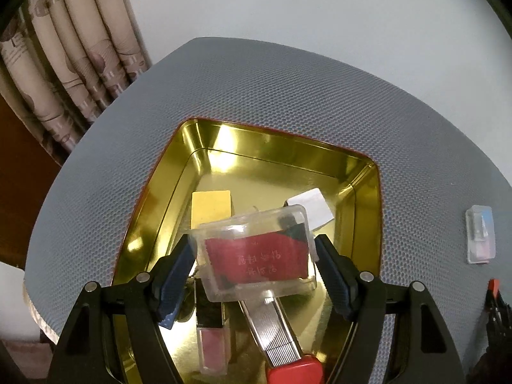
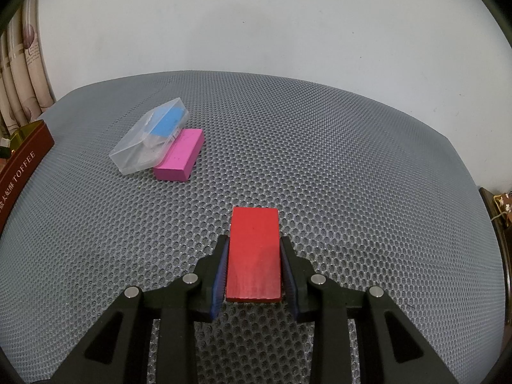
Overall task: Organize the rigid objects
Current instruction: 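Lower the clear box into the tray and open the left tool, then lift the open left tool away from the tray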
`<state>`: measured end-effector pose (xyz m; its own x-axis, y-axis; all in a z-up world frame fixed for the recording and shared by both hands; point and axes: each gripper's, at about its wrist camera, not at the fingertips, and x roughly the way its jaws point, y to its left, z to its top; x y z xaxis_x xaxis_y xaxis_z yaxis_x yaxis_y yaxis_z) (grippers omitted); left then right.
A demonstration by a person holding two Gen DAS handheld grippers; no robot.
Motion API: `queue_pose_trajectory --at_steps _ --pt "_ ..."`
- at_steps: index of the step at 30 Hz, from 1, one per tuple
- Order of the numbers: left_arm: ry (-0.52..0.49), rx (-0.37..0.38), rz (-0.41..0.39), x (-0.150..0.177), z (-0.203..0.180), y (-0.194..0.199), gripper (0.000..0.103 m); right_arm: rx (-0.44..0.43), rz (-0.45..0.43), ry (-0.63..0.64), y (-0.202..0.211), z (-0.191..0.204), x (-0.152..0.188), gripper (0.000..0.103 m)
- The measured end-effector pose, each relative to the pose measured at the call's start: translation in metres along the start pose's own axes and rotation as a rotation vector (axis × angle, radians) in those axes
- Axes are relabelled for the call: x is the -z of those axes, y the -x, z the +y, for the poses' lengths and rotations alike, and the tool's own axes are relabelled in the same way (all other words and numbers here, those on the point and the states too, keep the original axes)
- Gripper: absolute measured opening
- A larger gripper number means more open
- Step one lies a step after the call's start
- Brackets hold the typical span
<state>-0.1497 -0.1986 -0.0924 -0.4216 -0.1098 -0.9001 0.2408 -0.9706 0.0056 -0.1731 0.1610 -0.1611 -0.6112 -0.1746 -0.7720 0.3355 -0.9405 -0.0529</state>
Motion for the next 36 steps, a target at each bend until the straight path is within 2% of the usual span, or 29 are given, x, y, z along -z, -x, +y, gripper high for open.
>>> queue_pose_trajectory --at_steps 9,16,26,28,33,36 --pt "0.008 0.002 -0.010 0.006 -0.008 -0.005 0.073 0.003 0.000 0.001 0.002 0.002 0.001 0.032" --pt "0.020 -0.013 -0.048 0.013 0.001 0.012 0.073 0.005 0.000 0.001 0.002 0.003 0.001 0.032" --pt "0.019 -0.117 -0.201 0.056 0.008 0.065 0.079 0.004 0.000 0.000 0.003 -0.002 0.002 0.032" --pt "0.011 -0.131 -0.235 0.069 0.008 0.071 0.080 -0.004 0.000 -0.007 0.014 0.003 0.001 0.032" --pt "0.023 -0.097 -0.229 0.089 0.011 0.077 0.080 0.005 -0.001 -0.003 0.012 -0.003 0.000 0.031" --pt "0.044 -0.113 -0.236 0.092 0.015 0.080 0.081 0.012 0.001 -0.010 0.013 -0.006 0.000 0.030"
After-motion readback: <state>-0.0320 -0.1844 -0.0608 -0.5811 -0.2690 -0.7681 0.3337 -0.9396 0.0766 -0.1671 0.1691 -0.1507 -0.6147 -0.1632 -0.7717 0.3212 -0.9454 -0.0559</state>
